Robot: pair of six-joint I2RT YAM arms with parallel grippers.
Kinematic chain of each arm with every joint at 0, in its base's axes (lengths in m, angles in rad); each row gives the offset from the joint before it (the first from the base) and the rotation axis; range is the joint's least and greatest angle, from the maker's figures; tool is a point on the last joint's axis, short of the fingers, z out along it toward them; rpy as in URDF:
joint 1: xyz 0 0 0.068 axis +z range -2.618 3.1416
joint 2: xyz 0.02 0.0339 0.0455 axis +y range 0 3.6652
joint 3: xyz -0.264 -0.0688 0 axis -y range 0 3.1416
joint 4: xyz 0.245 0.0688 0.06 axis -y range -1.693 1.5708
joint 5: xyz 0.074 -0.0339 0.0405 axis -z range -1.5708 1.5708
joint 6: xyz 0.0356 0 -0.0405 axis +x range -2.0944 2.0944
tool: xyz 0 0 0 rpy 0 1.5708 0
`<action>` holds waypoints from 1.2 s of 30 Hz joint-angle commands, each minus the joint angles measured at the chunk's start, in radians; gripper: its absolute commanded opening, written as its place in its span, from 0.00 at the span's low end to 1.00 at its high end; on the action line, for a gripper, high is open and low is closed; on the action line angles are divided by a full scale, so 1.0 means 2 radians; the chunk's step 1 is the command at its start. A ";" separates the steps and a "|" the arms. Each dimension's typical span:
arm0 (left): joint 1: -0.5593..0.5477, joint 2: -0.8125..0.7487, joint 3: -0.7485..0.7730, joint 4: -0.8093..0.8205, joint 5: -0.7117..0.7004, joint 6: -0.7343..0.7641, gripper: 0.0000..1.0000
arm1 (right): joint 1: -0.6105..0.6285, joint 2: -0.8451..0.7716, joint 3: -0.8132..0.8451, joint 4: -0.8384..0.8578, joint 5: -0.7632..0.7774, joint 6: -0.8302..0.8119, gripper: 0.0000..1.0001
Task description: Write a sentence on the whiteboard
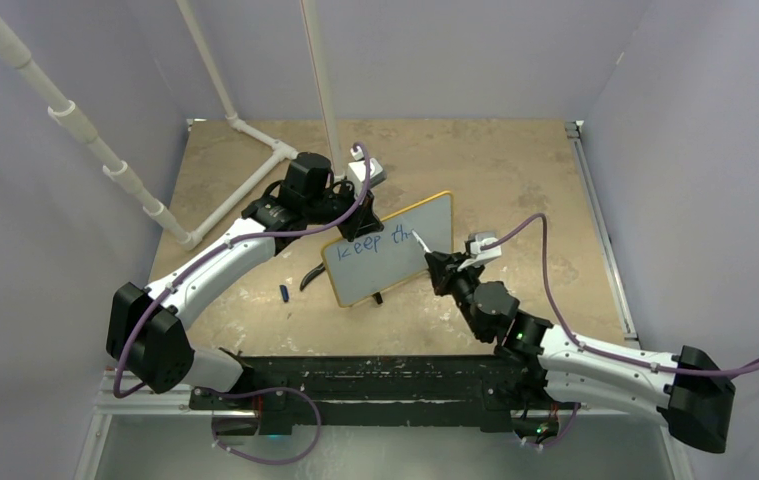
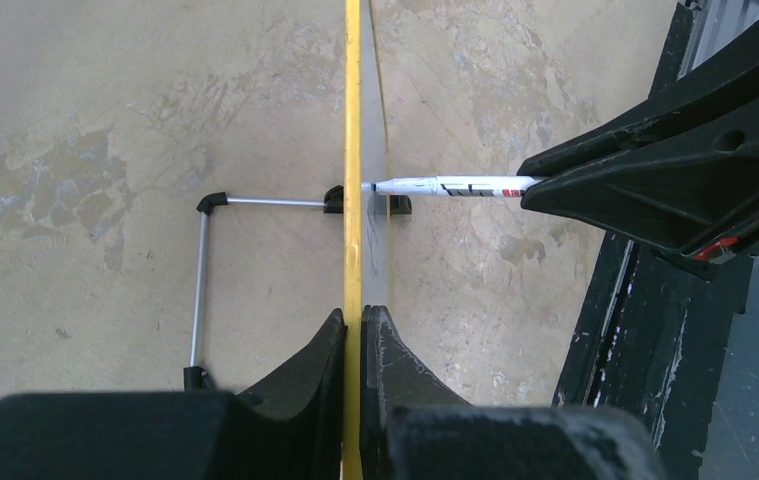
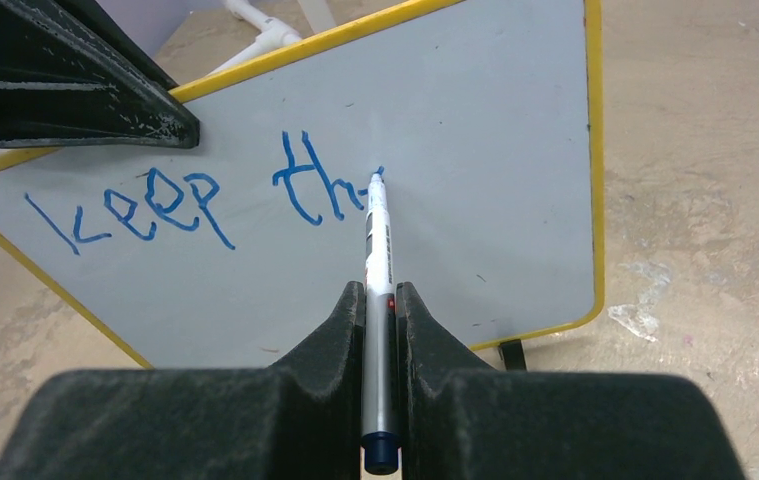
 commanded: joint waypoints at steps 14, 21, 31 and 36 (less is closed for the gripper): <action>-0.003 0.001 -0.002 0.005 0.027 0.009 0.00 | -0.002 0.015 0.005 -0.006 -0.008 0.028 0.00; -0.004 0.000 -0.002 0.005 0.027 0.009 0.00 | -0.002 0.005 0.005 -0.027 0.008 0.045 0.00; -0.003 0.000 -0.002 0.005 0.027 0.009 0.00 | -0.002 0.005 0.013 -0.030 0.035 0.040 0.00; -0.004 -0.001 -0.002 0.005 0.027 0.009 0.00 | -0.002 0.003 0.016 -0.029 0.044 0.039 0.00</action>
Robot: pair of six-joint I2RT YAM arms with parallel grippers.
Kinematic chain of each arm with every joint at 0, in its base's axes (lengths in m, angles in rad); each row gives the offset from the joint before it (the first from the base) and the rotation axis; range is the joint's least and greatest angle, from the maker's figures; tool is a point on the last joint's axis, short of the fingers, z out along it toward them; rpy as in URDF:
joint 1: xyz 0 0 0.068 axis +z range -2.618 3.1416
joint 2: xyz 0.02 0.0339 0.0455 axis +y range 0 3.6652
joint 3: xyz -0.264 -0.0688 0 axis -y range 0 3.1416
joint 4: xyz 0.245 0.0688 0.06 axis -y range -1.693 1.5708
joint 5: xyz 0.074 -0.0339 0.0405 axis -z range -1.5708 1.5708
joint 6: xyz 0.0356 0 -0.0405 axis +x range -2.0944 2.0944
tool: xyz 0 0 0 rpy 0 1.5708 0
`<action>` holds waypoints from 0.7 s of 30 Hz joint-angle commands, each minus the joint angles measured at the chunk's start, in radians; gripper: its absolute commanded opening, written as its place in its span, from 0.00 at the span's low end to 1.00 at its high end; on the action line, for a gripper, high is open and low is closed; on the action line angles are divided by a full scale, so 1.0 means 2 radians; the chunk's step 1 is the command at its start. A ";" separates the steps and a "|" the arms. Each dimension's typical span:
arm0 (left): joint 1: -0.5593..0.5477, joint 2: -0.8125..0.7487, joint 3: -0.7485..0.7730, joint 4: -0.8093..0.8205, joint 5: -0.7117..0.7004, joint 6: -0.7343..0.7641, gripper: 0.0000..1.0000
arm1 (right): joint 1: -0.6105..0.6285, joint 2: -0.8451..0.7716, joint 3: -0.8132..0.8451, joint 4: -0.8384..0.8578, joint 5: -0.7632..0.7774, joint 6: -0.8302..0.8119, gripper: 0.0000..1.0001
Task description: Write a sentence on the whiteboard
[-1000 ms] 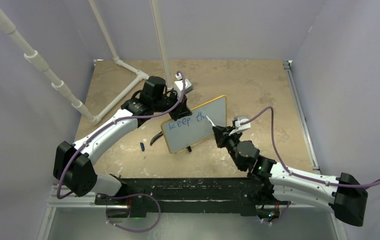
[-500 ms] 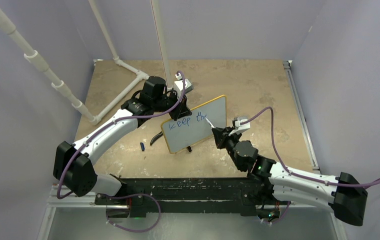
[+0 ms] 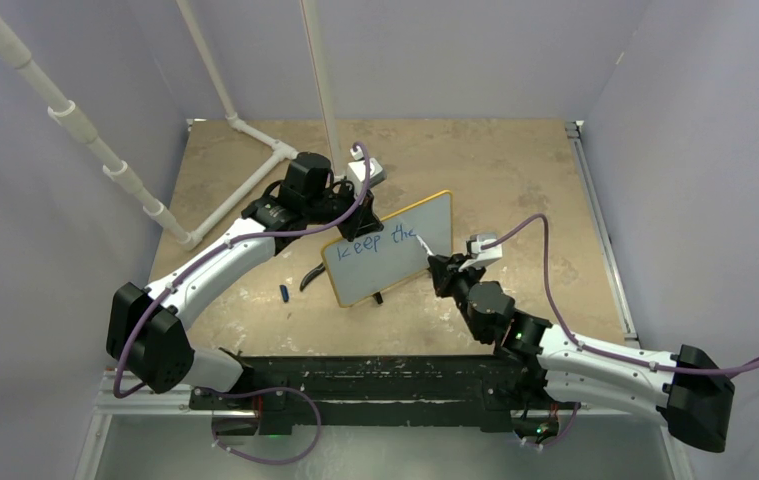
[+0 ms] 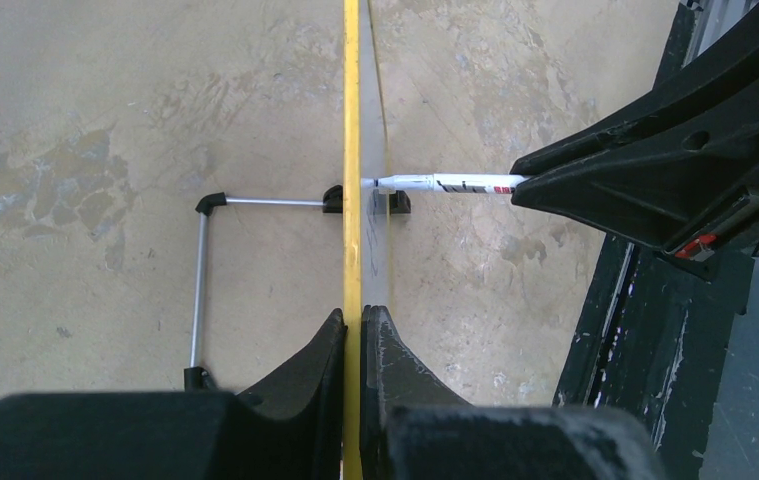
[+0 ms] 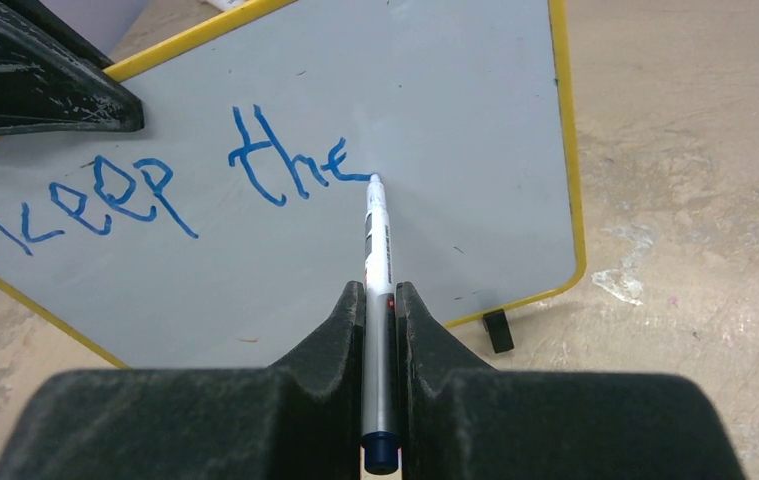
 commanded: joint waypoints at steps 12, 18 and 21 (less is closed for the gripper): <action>-0.004 -0.001 -0.002 0.005 0.029 0.009 0.00 | -0.002 -0.055 -0.003 0.028 0.001 -0.025 0.00; -0.004 0.000 -0.003 0.006 0.029 0.009 0.00 | -0.002 -0.030 0.006 0.040 -0.011 -0.037 0.00; -0.004 0.001 -0.002 0.006 0.029 0.009 0.00 | -0.002 -0.016 0.009 0.044 -0.013 -0.035 0.00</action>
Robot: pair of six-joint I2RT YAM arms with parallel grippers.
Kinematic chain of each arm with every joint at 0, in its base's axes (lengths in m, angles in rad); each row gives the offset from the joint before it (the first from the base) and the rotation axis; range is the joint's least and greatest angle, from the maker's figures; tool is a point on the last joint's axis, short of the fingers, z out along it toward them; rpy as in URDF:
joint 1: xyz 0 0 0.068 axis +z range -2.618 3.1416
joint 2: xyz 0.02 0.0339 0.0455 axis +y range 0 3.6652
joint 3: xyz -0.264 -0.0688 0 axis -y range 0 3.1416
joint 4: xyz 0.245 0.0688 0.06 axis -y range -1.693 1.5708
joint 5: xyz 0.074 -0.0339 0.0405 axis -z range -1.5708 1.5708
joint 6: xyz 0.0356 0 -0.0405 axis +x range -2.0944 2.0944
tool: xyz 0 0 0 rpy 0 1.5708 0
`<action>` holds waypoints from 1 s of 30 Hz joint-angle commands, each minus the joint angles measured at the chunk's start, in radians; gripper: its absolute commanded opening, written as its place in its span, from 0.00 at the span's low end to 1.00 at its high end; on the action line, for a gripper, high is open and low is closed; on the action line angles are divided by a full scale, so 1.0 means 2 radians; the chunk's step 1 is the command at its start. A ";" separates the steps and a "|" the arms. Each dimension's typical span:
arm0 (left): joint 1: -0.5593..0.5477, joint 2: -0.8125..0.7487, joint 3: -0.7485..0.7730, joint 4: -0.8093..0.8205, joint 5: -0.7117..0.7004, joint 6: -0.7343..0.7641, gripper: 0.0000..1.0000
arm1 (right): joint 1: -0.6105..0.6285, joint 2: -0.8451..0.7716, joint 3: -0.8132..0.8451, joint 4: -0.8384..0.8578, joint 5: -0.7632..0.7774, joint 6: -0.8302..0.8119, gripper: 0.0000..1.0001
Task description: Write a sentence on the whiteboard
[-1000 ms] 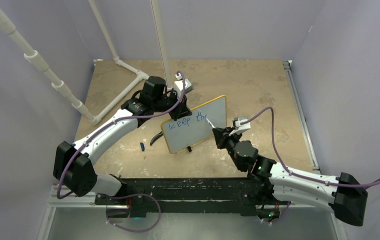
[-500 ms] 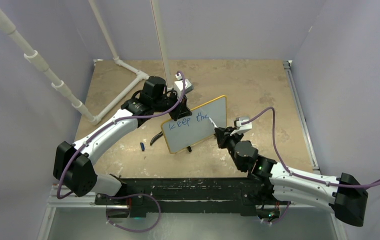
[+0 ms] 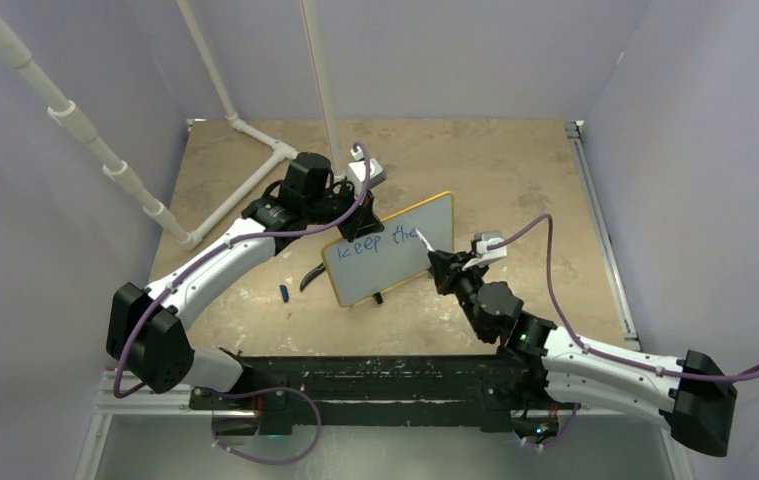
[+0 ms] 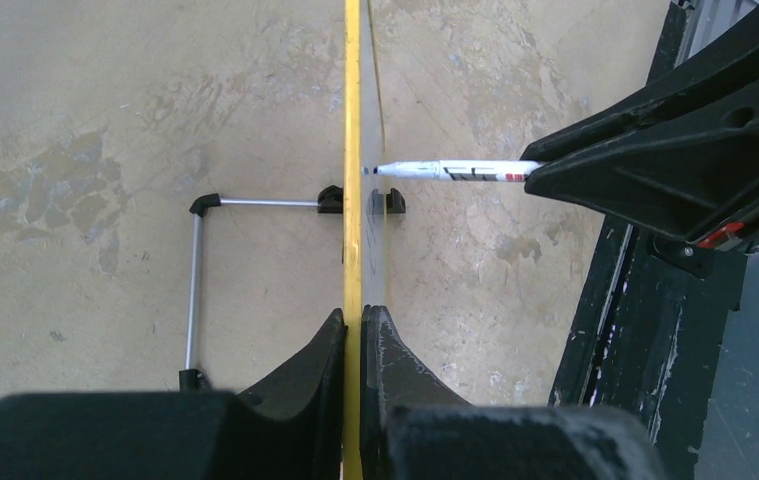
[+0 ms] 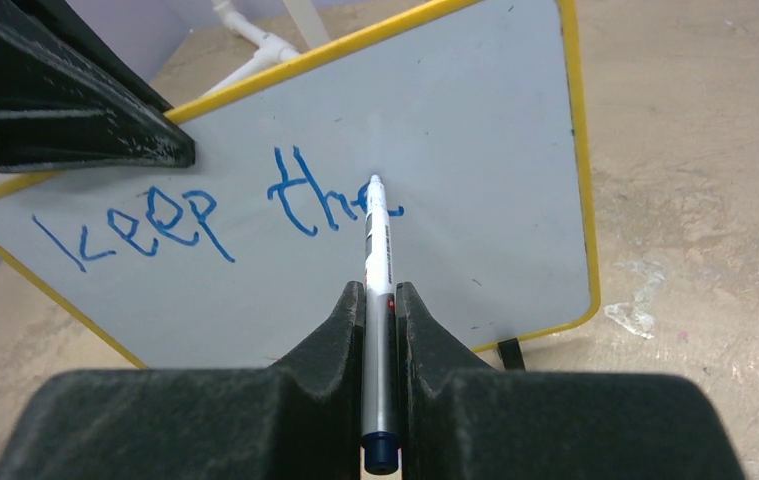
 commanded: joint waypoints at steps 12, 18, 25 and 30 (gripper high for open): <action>-0.004 0.001 -0.002 0.006 0.026 0.008 0.00 | -0.001 0.031 0.013 0.023 -0.013 -0.006 0.00; -0.004 0.001 -0.002 0.006 0.025 0.008 0.00 | -0.001 0.034 0.018 0.006 0.009 0.011 0.00; -0.004 0.000 -0.002 0.006 0.025 0.008 0.00 | -0.001 0.024 0.019 0.010 0.020 0.006 0.00; -0.004 0.000 -0.002 0.006 0.025 0.009 0.00 | -0.001 0.020 0.022 0.015 0.026 -0.001 0.00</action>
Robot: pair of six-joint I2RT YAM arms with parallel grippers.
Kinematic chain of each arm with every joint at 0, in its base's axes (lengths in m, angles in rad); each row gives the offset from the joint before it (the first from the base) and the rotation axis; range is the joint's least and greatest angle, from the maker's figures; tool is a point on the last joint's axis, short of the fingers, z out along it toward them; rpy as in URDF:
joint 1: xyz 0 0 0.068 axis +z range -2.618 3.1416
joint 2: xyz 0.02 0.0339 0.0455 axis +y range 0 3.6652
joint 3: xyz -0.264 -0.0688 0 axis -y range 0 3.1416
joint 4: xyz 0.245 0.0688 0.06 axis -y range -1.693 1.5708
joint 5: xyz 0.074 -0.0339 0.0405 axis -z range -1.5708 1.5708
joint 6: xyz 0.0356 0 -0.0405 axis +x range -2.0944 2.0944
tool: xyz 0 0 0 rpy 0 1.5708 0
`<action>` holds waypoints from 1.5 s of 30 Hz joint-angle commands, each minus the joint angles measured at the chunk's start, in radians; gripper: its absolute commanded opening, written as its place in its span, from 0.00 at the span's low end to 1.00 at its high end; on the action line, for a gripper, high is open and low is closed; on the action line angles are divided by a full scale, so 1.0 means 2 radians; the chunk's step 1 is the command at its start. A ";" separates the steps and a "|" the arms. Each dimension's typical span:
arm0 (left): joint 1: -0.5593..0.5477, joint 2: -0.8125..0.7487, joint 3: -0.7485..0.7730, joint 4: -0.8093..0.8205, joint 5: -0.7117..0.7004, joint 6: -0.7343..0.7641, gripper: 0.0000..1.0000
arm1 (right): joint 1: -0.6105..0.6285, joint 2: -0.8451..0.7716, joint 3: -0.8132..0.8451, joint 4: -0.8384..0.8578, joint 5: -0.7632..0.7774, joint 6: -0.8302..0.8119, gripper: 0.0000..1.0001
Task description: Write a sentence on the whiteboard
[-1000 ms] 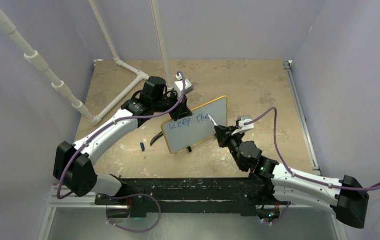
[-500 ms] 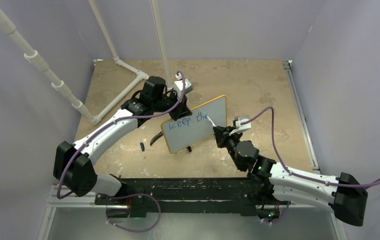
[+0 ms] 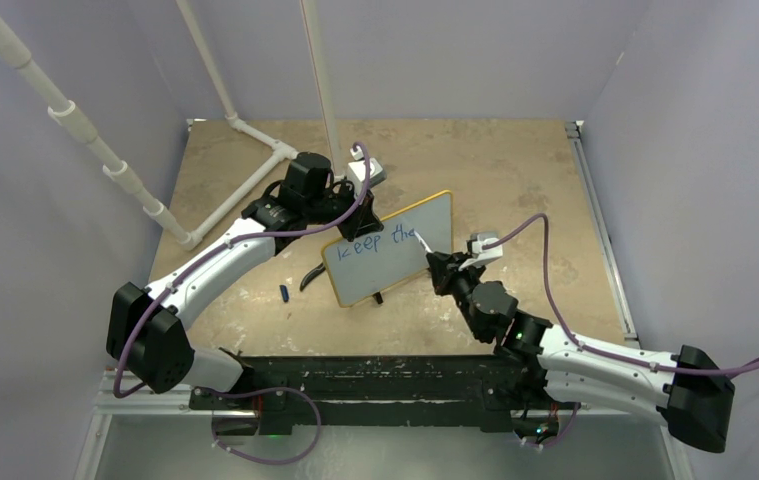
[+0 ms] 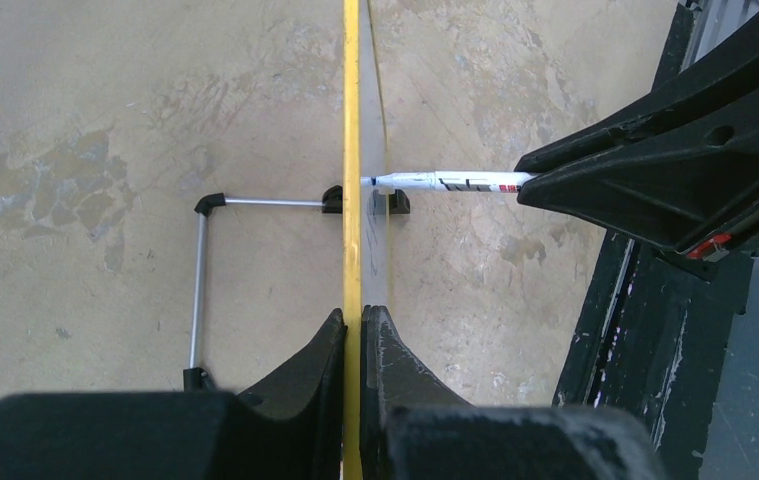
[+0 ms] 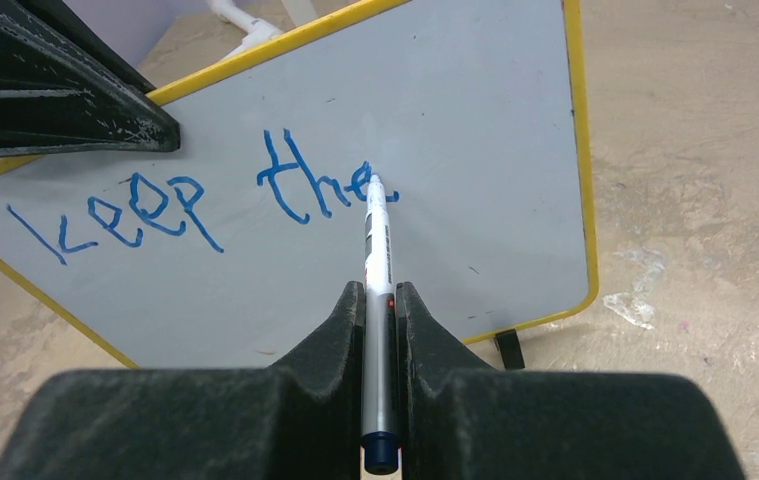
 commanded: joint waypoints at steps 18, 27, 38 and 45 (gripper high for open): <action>-0.004 -0.001 -0.002 0.005 0.030 0.009 0.00 | -0.001 0.001 0.022 0.042 -0.008 -0.035 0.00; -0.005 -0.002 -0.002 0.005 0.028 0.009 0.00 | -0.001 0.002 0.018 0.042 -0.018 -0.034 0.00; -0.004 0.001 -0.002 0.004 0.025 0.010 0.00 | -0.001 -0.004 0.019 0.032 -0.019 -0.035 0.00; -0.004 0.001 -0.002 0.004 0.020 0.010 0.00 | -0.001 -0.022 0.019 0.008 -0.019 -0.030 0.00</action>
